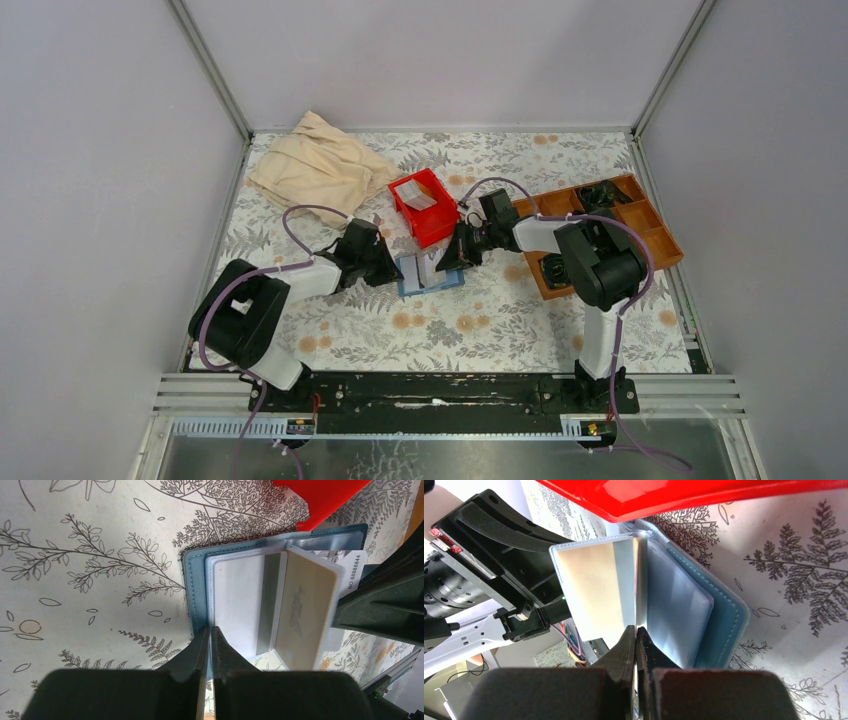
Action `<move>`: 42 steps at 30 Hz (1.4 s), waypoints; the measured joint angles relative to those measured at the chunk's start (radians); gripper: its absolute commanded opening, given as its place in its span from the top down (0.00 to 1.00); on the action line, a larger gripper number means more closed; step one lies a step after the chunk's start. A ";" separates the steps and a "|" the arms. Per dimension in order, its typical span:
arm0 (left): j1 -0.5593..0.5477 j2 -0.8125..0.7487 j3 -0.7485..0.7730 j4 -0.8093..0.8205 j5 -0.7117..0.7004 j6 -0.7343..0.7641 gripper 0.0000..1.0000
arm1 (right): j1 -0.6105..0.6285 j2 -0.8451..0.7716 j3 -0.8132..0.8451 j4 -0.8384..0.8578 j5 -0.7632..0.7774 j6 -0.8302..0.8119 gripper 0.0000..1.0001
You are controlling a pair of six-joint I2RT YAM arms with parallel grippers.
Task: Put the credit cards into the card holder
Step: Adjust the card holder at the center of the board.
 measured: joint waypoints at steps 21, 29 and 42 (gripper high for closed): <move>0.000 0.020 0.015 -0.004 0.001 0.004 0.92 | 0.000 -0.010 0.000 -0.018 -0.003 -0.009 1.00; 0.000 0.025 0.018 -0.004 0.007 0.012 0.92 | 0.000 -0.010 0.000 0.019 -0.026 0.004 1.00; 0.000 0.045 0.036 -0.001 0.010 0.018 0.92 | -0.002 -0.009 0.002 -0.013 -0.026 -0.048 1.00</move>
